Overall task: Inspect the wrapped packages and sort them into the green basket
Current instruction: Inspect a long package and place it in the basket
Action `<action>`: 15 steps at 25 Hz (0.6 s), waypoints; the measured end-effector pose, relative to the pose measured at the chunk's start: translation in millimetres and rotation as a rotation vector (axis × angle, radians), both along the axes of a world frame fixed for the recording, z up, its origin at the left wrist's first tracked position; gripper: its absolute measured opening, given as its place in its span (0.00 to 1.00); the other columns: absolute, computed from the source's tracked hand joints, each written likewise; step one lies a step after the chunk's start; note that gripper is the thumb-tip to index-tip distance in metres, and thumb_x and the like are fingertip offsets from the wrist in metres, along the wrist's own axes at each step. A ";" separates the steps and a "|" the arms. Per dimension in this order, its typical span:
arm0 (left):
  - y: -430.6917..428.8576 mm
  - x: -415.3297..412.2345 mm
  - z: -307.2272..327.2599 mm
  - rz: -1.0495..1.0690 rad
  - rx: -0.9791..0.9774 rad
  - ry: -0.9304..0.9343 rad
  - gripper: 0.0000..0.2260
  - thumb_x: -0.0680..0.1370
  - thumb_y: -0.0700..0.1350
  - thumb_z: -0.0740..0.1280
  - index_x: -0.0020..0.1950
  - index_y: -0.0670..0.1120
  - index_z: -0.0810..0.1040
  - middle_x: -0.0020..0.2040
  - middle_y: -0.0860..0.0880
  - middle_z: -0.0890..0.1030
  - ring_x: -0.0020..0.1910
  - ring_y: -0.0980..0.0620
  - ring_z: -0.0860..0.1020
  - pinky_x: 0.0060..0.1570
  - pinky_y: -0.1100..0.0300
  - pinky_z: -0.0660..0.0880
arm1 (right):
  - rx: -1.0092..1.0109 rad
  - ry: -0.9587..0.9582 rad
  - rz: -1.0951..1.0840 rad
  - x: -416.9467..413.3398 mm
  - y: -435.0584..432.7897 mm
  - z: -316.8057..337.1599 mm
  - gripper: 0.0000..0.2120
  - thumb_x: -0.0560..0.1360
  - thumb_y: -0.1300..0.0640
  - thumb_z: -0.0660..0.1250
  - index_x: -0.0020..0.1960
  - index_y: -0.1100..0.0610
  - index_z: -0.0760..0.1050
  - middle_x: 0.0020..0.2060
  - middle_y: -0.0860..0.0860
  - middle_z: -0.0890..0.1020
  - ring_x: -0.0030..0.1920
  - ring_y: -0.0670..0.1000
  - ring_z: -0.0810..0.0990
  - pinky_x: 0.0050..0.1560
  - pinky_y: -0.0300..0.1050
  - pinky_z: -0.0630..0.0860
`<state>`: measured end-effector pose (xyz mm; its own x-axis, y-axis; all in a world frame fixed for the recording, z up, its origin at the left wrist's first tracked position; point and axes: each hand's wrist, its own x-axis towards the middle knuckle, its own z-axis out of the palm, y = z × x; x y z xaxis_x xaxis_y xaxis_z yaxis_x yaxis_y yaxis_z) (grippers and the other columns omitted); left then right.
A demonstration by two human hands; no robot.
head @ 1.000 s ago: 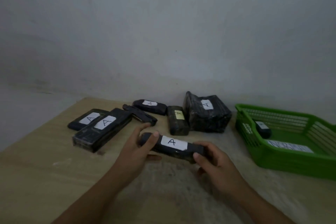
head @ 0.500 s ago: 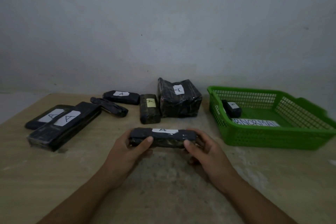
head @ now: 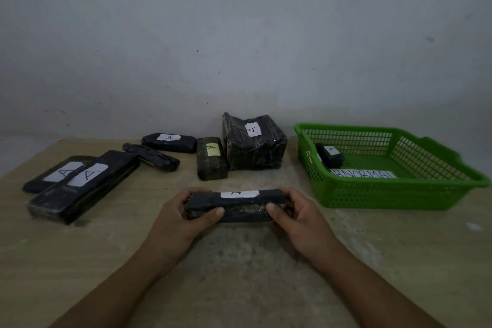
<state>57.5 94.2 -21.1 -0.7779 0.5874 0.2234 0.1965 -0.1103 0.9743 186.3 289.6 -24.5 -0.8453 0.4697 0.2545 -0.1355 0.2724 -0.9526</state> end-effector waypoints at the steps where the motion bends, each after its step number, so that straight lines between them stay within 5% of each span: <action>1: 0.0 0.2 0.2 0.000 -0.013 0.019 0.15 0.65 0.47 0.76 0.50 0.48 0.82 0.48 0.47 0.85 0.48 0.49 0.84 0.52 0.51 0.80 | 0.006 -0.002 -0.006 -0.5 0.8 0.1 0.08 0.76 0.61 0.69 0.54 0.52 0.78 0.48 0.47 0.86 0.50 0.44 0.83 0.51 0.36 0.75; 8: -8.1 -12.9 7.2 -0.020 -0.097 0.164 0.08 0.66 0.51 0.74 0.40 0.49 0.82 0.38 0.48 0.83 0.37 0.56 0.81 0.37 0.65 0.75 | 0.016 0.012 0.078 2.8 -1.0 2.5 0.13 0.71 0.49 0.71 0.53 0.51 0.79 0.47 0.46 0.85 0.48 0.44 0.83 0.47 0.37 0.76; 11: -7.0 -12.5 4.7 -0.014 -0.109 0.131 0.12 0.65 0.52 0.75 0.40 0.44 0.82 0.36 0.46 0.83 0.34 0.54 0.80 0.33 0.62 0.77 | 0.114 0.020 0.018 1.2 -2.8 0.9 0.06 0.73 0.47 0.69 0.47 0.49 0.78 0.37 0.46 0.81 0.38 0.44 0.78 0.40 0.39 0.73; 15: -5.0 -9.3 5.7 -0.009 -0.038 -0.009 0.12 0.67 0.50 0.73 0.43 0.42 0.83 0.38 0.44 0.83 0.35 0.47 0.82 0.31 0.51 0.81 | 0.215 0.031 -0.043 0.8 -8.8 -0.8 0.11 0.74 0.42 0.65 0.48 0.48 0.79 0.39 0.47 0.84 0.41 0.47 0.82 0.42 0.41 0.77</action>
